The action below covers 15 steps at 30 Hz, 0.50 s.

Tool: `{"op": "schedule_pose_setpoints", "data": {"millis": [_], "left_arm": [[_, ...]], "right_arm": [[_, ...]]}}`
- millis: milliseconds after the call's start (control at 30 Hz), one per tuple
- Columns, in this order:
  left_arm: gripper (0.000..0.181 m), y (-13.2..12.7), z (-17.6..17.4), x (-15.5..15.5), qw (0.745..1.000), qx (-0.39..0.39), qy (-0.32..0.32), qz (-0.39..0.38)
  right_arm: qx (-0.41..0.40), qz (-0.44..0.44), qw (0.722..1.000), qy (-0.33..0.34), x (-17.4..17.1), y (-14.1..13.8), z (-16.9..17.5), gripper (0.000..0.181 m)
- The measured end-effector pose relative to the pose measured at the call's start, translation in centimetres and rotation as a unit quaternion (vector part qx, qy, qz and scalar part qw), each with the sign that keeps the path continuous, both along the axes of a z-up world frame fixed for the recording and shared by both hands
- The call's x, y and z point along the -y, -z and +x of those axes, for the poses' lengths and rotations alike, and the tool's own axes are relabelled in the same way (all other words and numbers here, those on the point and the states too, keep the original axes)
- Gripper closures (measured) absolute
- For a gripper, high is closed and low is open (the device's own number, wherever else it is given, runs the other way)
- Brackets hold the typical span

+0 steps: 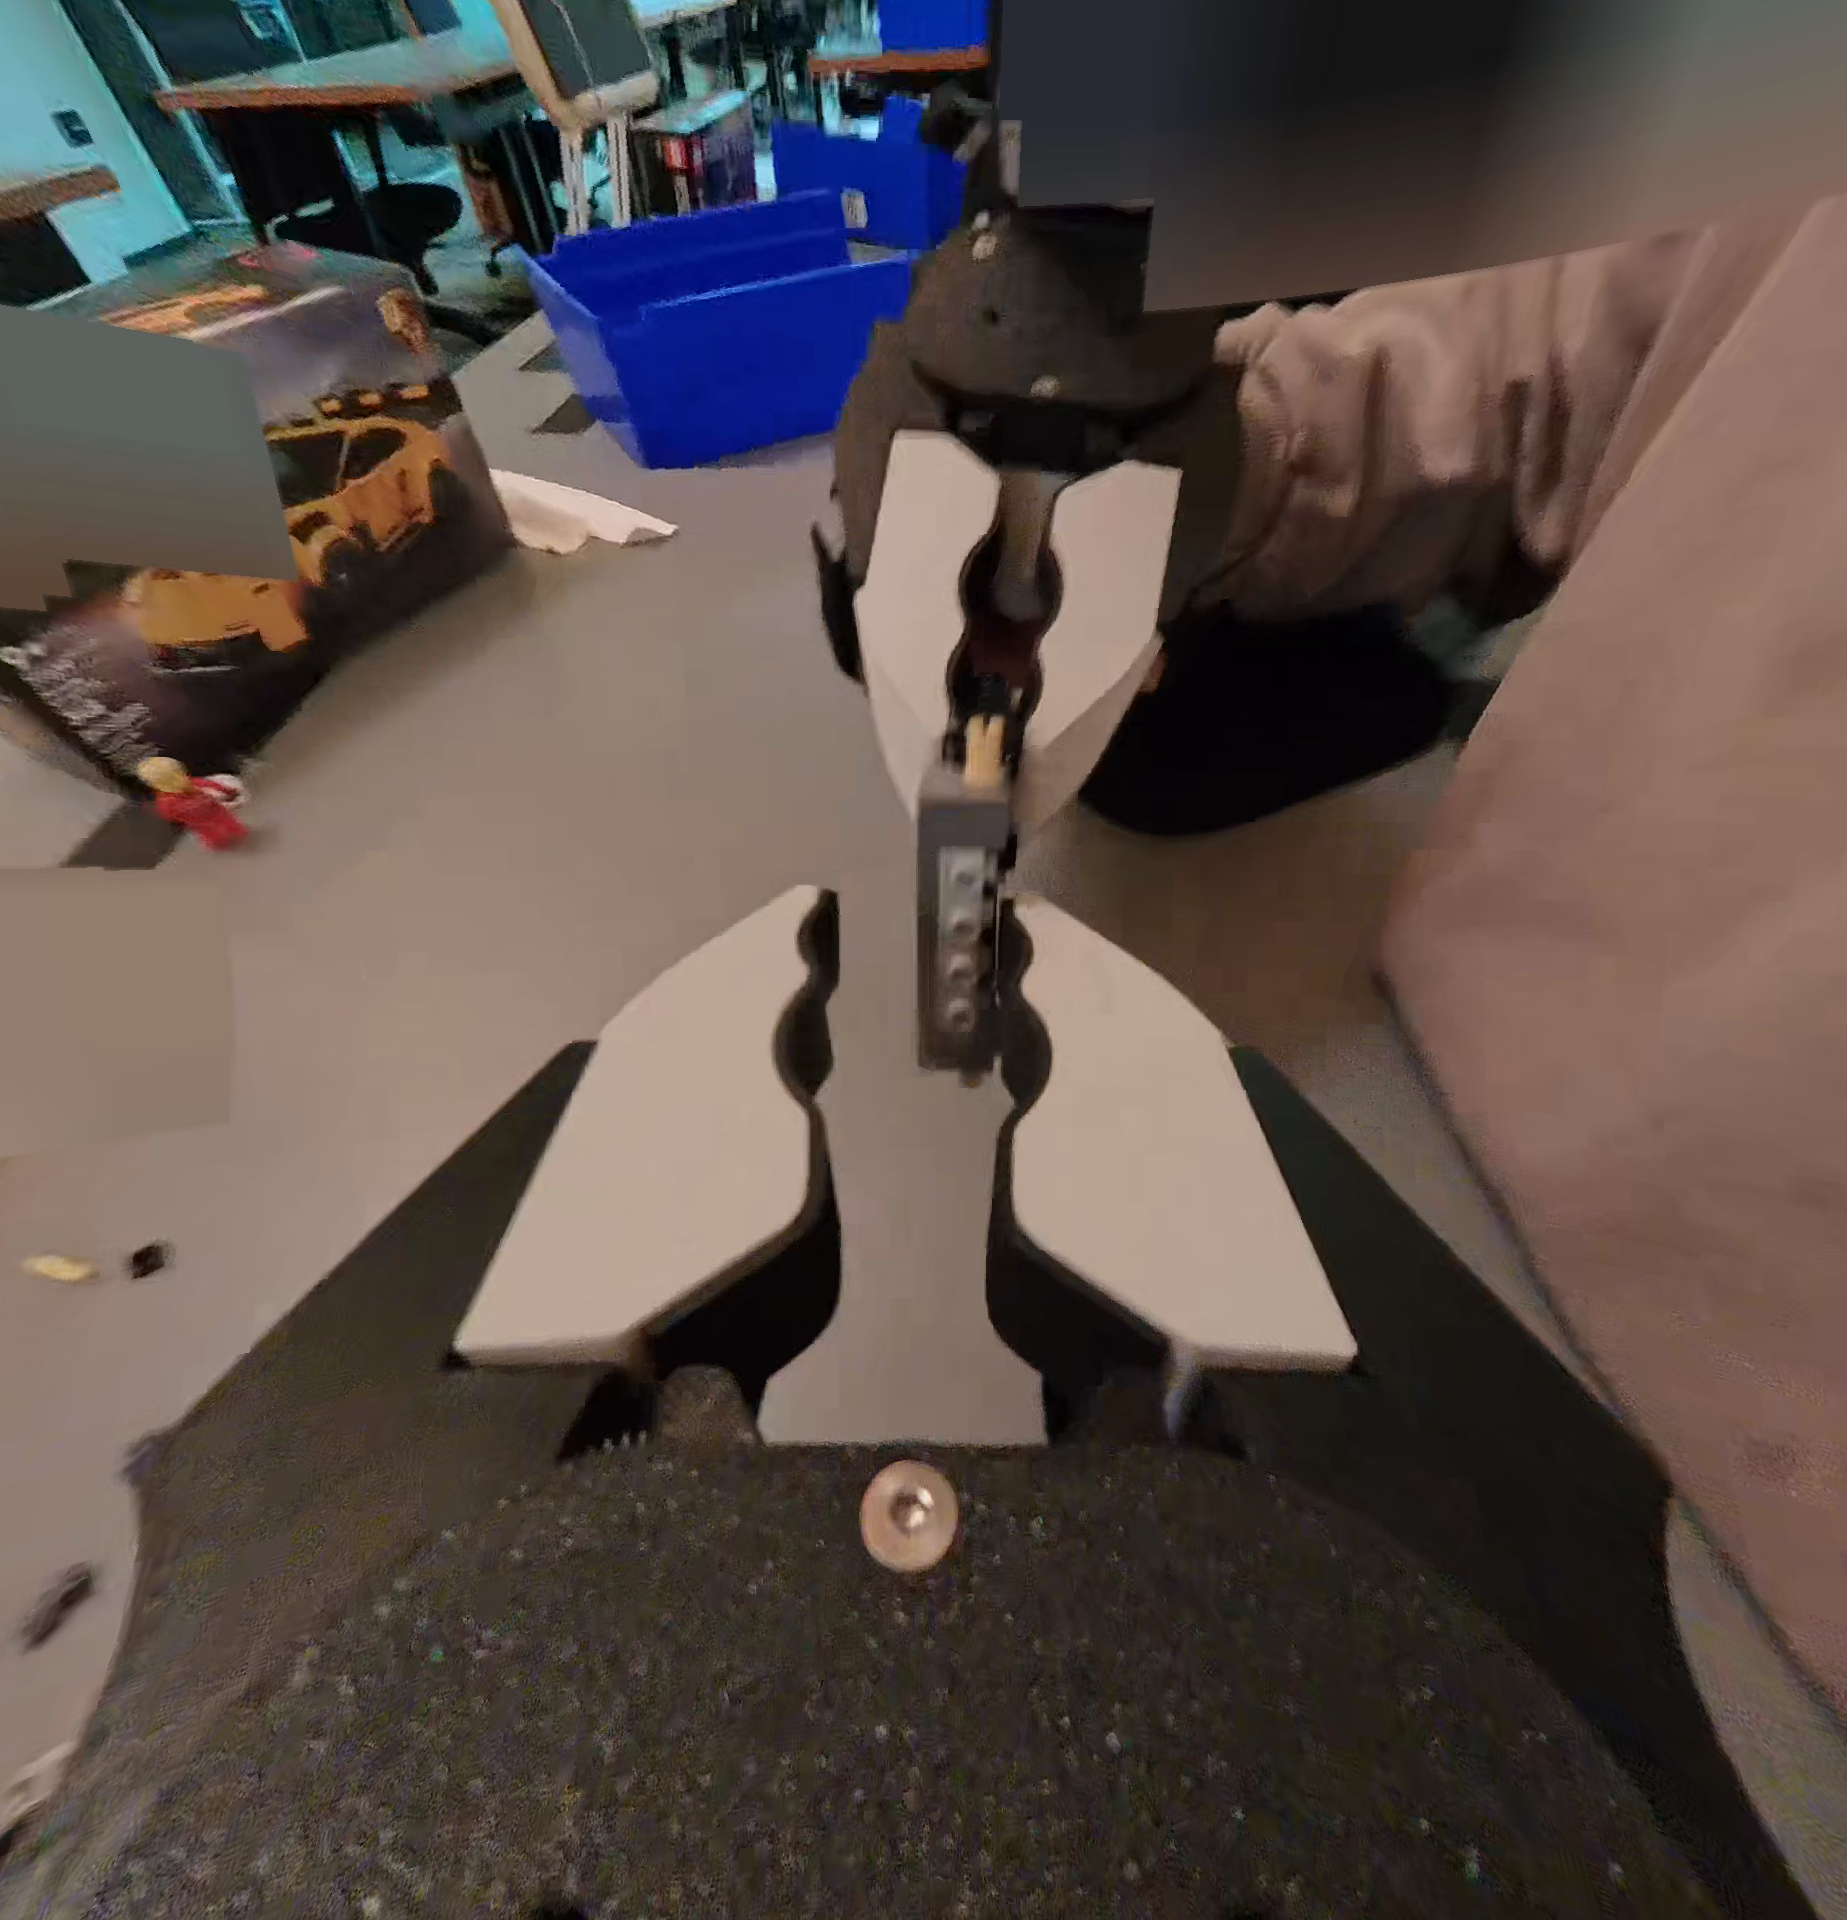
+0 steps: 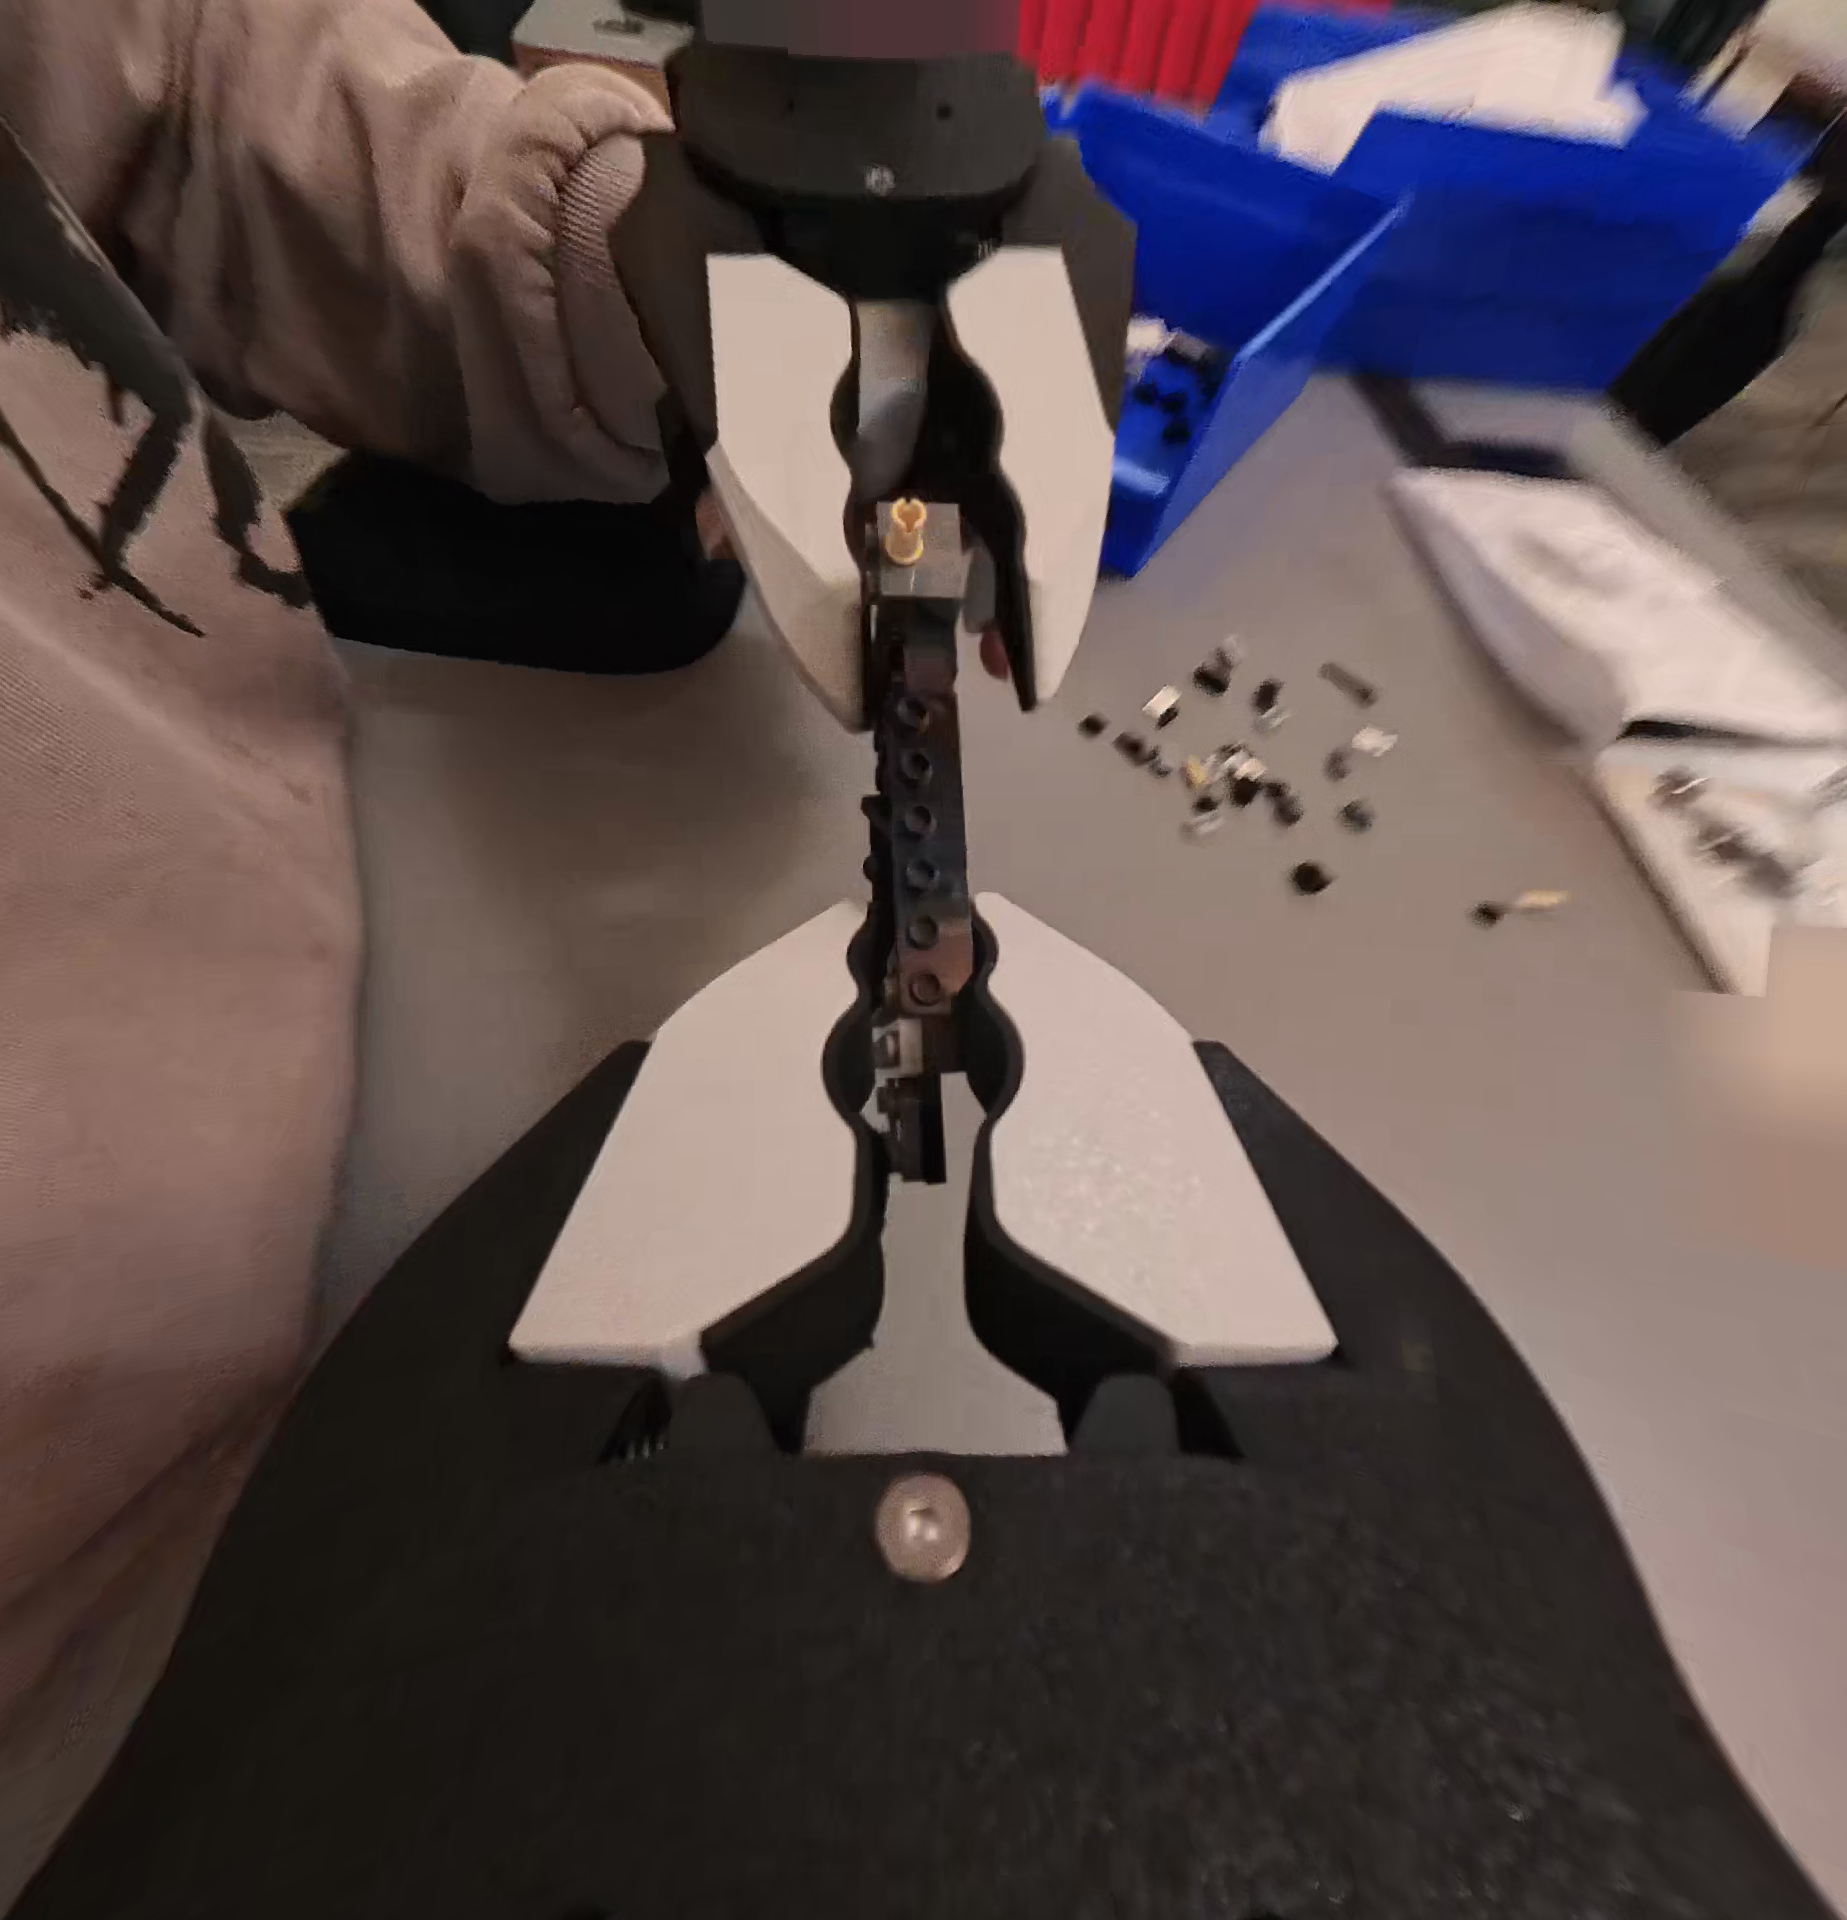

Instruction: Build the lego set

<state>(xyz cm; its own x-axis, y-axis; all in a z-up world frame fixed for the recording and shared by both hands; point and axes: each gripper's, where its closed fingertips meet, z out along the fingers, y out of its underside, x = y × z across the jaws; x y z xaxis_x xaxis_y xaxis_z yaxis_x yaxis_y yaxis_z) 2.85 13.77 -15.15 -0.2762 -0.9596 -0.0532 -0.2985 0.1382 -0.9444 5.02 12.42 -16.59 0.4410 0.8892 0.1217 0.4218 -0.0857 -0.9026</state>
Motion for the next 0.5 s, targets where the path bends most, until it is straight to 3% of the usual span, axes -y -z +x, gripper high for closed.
{"op": "schedule_pose_setpoints", "data": {"millis": [133, 300, 500], "left_arm": [[0.139, 0.1, -0.6, -1.0, 1.000, 0.000, -0.025, -0.007], [0.144, 0.4, -1.2, -1.4, 0.983, -0.011, -0.040, -0.181], [0.148, -0.3, -0.5, -0.8, 0.945, -0.003, -0.026, -0.326]], "right_arm": [[0.057, 0.177, 0.981, 0.057, -1.1, -0.8, 1.3, 0.169], [0.165, 0.360, 0.912, 0.107, -1.8, -1.0, 2.5, 0.169], [0.245, 0.475, 0.838, 0.114, -2.2, -1.1, 2.7, 0.169]]}}
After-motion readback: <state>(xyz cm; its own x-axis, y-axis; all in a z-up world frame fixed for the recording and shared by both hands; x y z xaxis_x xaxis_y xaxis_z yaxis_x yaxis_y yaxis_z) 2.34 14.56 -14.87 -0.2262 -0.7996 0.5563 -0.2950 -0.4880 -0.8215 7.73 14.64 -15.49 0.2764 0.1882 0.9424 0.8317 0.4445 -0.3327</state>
